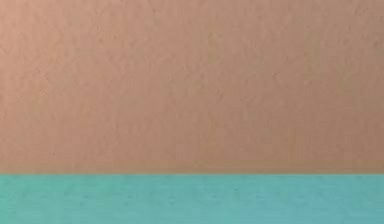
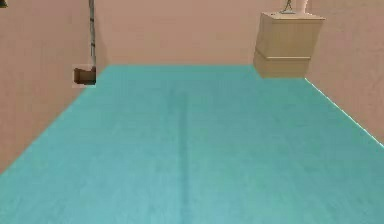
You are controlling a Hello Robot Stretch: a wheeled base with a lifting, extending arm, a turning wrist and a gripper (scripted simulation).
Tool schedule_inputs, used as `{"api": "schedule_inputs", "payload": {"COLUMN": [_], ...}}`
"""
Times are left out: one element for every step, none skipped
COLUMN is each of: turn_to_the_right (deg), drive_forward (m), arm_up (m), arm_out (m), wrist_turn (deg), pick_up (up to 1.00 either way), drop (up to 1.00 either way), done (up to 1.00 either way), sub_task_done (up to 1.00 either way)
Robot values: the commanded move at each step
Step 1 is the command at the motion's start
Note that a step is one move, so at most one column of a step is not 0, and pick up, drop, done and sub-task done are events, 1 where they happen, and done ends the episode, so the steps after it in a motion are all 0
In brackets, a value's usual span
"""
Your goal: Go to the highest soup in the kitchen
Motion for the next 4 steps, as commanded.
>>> {"api": "schedule_inputs", "payload": {"turn_to_the_right": [-45.0,-24.0,0.0,0.0], "drive_forward": [0.0,0.0,1.0,1.0], "arm_up": [0.0,0.0,0.0,0.0], "arm_out": [0.0,0.0,0.0,0.0], "wrist_turn": [0.0,0.0,0.0,0.0], "pick_up": [0.0,0.0,0.0,0.0], "drop": [0.0,0.0,0.0,0.0], "done": [0.0,0.0,0.0,0.0], "sub_task_done": [0.0,0.0,0.0,0.0]}}
